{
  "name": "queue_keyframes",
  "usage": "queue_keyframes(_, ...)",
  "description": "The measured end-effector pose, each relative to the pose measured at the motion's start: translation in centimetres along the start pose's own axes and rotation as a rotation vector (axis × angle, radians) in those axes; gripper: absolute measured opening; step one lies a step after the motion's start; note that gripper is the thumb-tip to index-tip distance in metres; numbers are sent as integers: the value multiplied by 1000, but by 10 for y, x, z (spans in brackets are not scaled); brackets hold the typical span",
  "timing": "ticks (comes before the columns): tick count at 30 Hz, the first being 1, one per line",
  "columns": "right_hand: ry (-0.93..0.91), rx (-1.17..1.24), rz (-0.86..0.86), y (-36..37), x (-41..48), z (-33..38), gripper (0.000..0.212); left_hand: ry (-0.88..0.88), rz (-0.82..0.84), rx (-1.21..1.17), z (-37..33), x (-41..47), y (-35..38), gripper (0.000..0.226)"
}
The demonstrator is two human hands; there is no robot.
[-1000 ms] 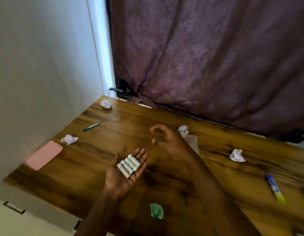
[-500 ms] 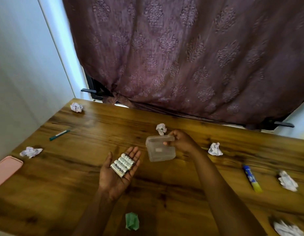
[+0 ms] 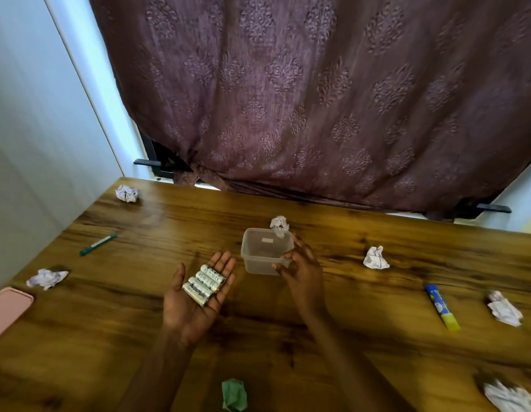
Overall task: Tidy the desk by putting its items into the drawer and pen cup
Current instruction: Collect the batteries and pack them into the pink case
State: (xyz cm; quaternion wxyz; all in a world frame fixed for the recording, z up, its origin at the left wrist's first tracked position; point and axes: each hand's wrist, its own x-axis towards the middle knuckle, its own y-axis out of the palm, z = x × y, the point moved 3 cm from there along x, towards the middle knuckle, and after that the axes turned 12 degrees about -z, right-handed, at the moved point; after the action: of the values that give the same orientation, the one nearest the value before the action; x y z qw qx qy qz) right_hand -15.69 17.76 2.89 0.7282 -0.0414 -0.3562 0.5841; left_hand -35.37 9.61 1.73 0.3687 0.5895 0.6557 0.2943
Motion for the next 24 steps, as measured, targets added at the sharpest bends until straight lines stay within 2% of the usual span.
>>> queue_keyframes(2, -15, 3, -3, 2, 0, 3, 18, -14, 21, -1, -1, 1, -1, 66)
queue_keyframes(5, -27, 9, -5, 4, -2, 7, 19, 9, -32, 36, -2, 3, -5, 67)
queue_keyframes(7, -38, 7, -22, 5, -4, 8, 25, -94, -66, -51, 0, 1, -1, 68)
queue_keyframes(8, -39, 17, -21, 5, -5, 9, 37, -145, -78, -125, -1, 1, 2, 69)
queue_keyframes(11, 98, 111, 100, 1, -1, 7, 95, -190, -162, -251, -2, -1, -2, 73)
queue_keyframes(12, 178, 169, 177, 0, 3, 4, 108, -209, -116, -251, -3, 1, 1, 72)
queue_keyframes(14, 296, 284, 342, 0, 12, -4, 120, -180, -96, -85, -7, -1, 2, 67)
queue_keyframes(16, 337, 353, 459, 3, 19, -12, 123, -108, -76, -1, -13, 2, -11, 67)
queue_keyframes(18, 348, 353, 501, 9, 20, -18, 116, -102, -95, 18, -18, 2, -16, 70)
queue_keyframes(22, 411, 385, 441, 15, 13, -23, 97, -265, -276, -182, -21, -2, -6, 72)
queue_keyframes(24, 443, 382, 427, 15, 6, -24, 90, -246, -325, -253, -27, -4, -7, 70)
